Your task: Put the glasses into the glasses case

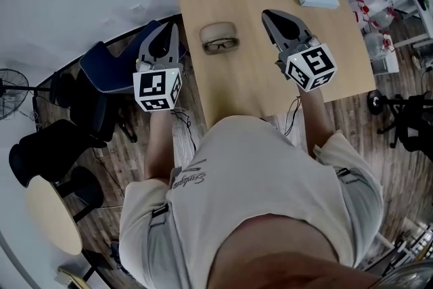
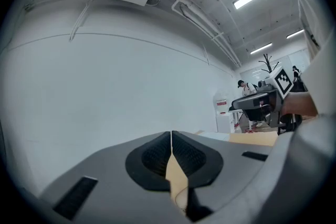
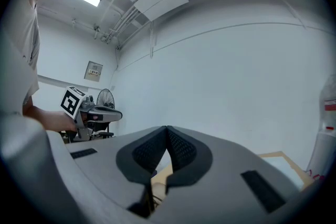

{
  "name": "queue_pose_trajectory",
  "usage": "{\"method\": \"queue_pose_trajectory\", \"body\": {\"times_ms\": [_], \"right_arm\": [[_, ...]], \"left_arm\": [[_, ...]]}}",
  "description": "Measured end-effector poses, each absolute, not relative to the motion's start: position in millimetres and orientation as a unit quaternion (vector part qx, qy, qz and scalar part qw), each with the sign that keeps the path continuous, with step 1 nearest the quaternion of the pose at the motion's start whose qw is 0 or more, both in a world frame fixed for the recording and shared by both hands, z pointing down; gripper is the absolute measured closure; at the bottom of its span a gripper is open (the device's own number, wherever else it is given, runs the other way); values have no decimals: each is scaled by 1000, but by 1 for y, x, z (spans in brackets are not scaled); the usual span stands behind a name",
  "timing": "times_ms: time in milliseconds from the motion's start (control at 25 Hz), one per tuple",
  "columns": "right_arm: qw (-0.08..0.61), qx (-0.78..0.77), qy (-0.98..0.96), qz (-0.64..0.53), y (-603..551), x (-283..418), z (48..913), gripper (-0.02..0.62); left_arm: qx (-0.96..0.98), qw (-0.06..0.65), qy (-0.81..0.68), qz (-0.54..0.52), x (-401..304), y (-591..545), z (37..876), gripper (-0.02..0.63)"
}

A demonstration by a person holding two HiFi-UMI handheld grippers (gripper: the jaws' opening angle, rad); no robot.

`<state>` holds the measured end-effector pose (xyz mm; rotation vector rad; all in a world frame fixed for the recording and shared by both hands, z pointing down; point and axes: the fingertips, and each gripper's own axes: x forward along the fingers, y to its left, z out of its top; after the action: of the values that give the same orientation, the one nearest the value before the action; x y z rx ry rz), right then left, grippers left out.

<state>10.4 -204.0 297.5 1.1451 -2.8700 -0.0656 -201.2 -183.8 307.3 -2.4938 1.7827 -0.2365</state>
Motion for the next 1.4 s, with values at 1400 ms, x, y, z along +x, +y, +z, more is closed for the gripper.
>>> {"method": "queue_pose_trajectory", "body": {"times_ms": [1400], "right_arm": [[38,352,-935,-1,-213,2,322,600]], "left_arm": [[-809,-11,582,-78,-206,-183,336,589]]}}
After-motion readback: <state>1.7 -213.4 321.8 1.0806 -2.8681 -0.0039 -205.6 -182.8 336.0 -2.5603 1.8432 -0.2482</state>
